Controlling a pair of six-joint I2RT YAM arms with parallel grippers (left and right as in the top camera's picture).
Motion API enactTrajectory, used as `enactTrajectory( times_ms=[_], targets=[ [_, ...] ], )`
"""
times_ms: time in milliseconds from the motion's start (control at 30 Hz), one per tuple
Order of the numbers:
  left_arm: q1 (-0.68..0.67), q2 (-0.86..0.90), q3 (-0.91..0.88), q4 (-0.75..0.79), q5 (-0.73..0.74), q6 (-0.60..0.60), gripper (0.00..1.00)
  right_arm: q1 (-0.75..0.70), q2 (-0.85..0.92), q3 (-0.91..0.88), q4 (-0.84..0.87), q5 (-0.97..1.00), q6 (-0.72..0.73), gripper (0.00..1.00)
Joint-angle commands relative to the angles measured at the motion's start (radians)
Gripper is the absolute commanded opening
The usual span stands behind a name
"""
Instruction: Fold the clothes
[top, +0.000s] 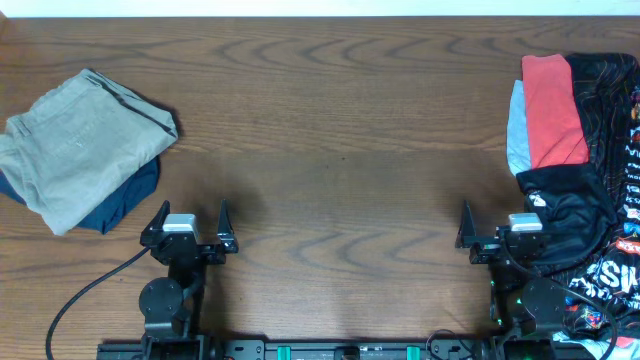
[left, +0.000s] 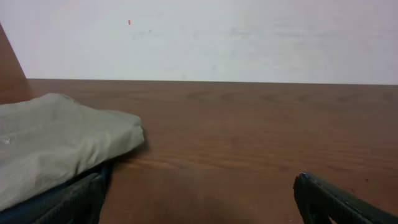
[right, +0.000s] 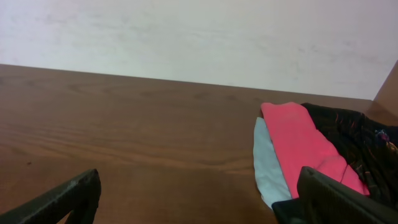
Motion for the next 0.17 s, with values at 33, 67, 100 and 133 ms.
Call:
enactTrajectory(
  times_ms=[33,67,100,133],
  targets=[
    [0.003,-0.007,-0.011,-0.042,0.003,0.014,0.98,-0.009,0.000,-0.003,-0.003,-0.005,-0.013,0.99],
    [0.003,-0.007,-0.011,-0.042,0.003,0.014,0.98,-0.009,0.000,-0.003,-0.003,-0.005,-0.013,0.99],
    [0.003,-0.007,-0.011,-0.042,0.003,0.014,0.98,-0.009,0.000,-0.003,-0.003,-0.005,-0.013,0.99],
    [0.003,-0.007,-0.011,-0.042,0.003,0.014,0.98,-0.009,0.000,-0.003,-0.003,-0.005,-0.013,0.99]
  ],
)
